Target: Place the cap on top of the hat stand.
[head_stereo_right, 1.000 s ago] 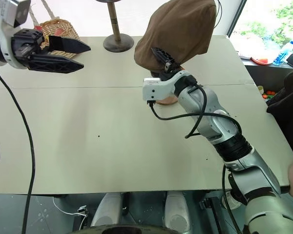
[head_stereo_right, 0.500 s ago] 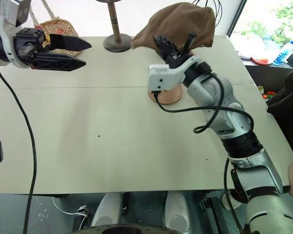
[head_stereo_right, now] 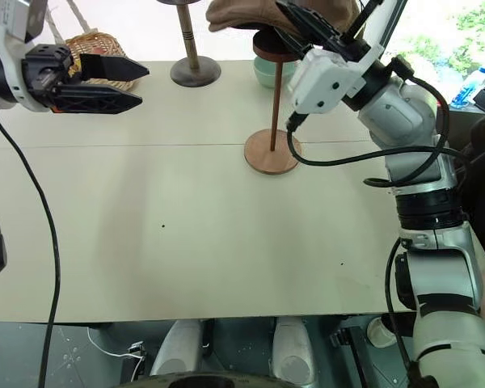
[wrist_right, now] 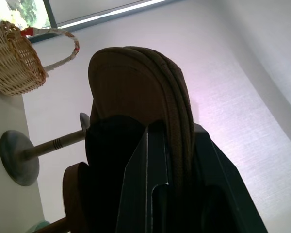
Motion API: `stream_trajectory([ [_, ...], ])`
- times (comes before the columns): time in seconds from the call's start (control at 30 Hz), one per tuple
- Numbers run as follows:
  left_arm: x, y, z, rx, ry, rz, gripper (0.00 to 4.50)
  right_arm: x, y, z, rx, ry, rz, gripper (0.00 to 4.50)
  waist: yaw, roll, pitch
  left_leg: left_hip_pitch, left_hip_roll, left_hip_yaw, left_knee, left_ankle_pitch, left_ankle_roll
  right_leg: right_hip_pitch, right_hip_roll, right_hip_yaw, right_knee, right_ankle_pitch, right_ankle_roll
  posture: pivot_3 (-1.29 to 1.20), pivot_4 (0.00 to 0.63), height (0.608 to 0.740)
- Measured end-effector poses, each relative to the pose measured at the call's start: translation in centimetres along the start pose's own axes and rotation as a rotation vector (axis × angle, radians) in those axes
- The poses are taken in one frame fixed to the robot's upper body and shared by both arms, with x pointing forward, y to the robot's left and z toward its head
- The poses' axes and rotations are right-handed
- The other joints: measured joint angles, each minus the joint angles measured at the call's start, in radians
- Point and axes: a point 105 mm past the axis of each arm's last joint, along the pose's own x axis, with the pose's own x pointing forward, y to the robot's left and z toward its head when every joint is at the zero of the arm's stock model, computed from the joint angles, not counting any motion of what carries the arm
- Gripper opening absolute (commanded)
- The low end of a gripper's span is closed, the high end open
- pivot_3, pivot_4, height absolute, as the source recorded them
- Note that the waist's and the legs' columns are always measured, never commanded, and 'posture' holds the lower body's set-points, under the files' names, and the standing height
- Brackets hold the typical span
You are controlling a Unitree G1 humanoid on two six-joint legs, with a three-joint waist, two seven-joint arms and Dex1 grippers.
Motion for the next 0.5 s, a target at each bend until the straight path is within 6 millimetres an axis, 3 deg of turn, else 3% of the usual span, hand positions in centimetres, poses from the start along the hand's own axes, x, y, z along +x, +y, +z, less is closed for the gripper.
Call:
stream_trajectory([
  [0.27,-0.6,-0.3,0.3,0.015,-0.006,0.027,4.5,-2.3,2.5,-0.7,0.069,-0.029,0.1,0.26,0.001,0.0,0.0,0.0,0.0,0.0,0.0,0.0,0.0,0.0,0.0,0.0,0.0,0.0,0.001,0.0,0.15,0.728],
  [0.5,-0.6,-0.3,0.3,0.008,-0.005,0.031,4.5,-2.6,3.7,-1.3,0.123,-0.013,0.152,0.26,0.001,0.0,0.0,0.001,0.0,0.0,0.0,0.0,0.0,0.0,0.0,0.001,0.001,0.0,0.001,0.0,0.15,0.728],
])
